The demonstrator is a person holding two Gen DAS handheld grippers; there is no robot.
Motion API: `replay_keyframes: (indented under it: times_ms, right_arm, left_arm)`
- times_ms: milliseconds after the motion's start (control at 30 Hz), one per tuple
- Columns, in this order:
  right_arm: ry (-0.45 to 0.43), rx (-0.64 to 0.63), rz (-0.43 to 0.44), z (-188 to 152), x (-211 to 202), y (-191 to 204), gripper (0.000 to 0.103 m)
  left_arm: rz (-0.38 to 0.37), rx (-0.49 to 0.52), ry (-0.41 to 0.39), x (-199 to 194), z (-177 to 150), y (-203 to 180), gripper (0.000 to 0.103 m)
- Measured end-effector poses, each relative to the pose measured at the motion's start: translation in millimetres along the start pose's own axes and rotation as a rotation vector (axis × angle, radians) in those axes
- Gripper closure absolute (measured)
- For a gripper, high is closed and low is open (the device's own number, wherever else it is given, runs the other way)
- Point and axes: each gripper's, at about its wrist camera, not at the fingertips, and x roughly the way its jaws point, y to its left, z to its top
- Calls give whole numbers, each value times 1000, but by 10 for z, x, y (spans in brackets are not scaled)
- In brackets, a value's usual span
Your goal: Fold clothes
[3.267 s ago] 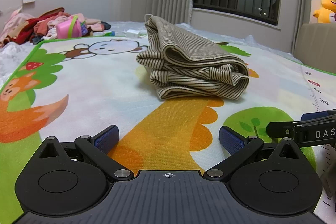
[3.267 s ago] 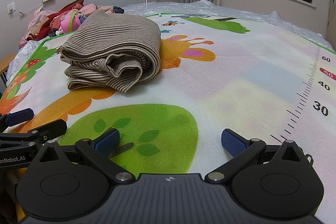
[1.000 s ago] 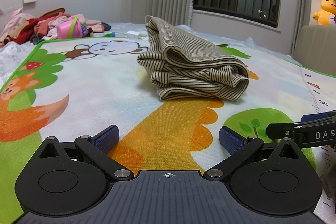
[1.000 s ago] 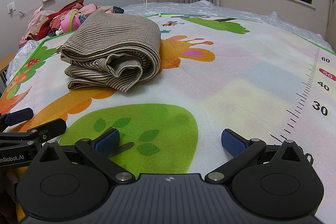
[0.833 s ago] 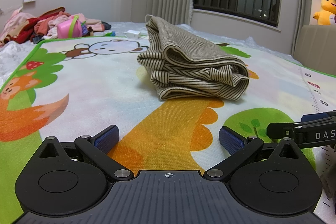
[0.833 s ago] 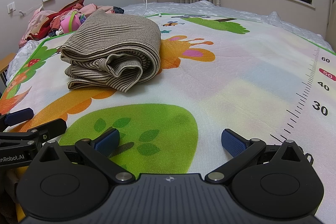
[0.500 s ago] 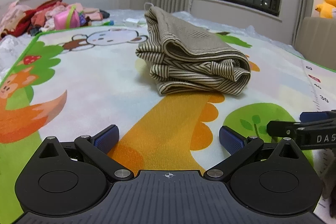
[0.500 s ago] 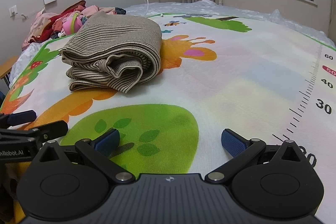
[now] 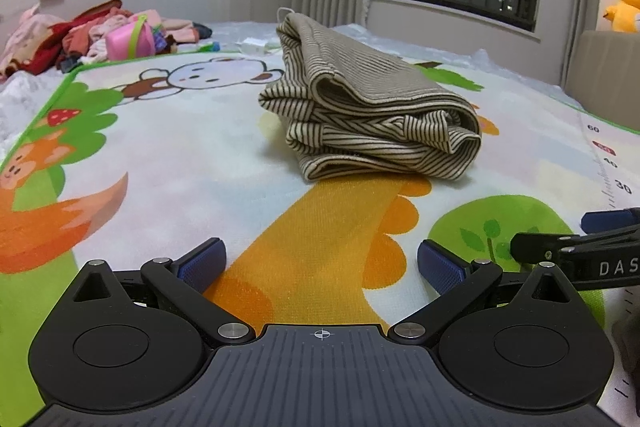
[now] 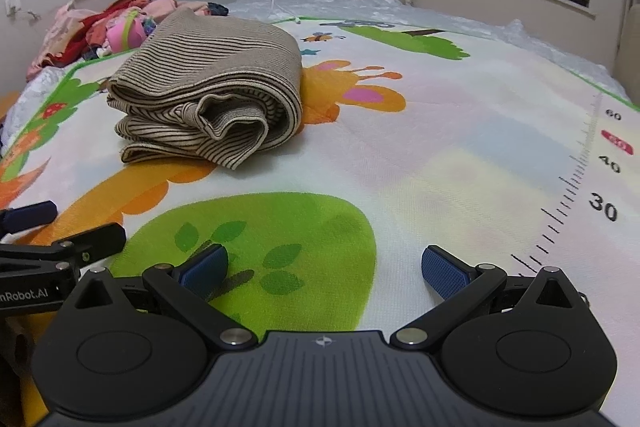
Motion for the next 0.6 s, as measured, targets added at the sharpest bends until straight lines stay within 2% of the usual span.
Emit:
replay_keyframes:
  times_ms: [133,600]
  right_arm:
    - [-30,4,13,-56,-18,-30,0]
    - [-33,7,17,-65,-17,-35,0]
  left_arm:
    - [-3,-1,-4,-4,-6,3,0]
    - [15,17,-7,-7,-11,-28,0]
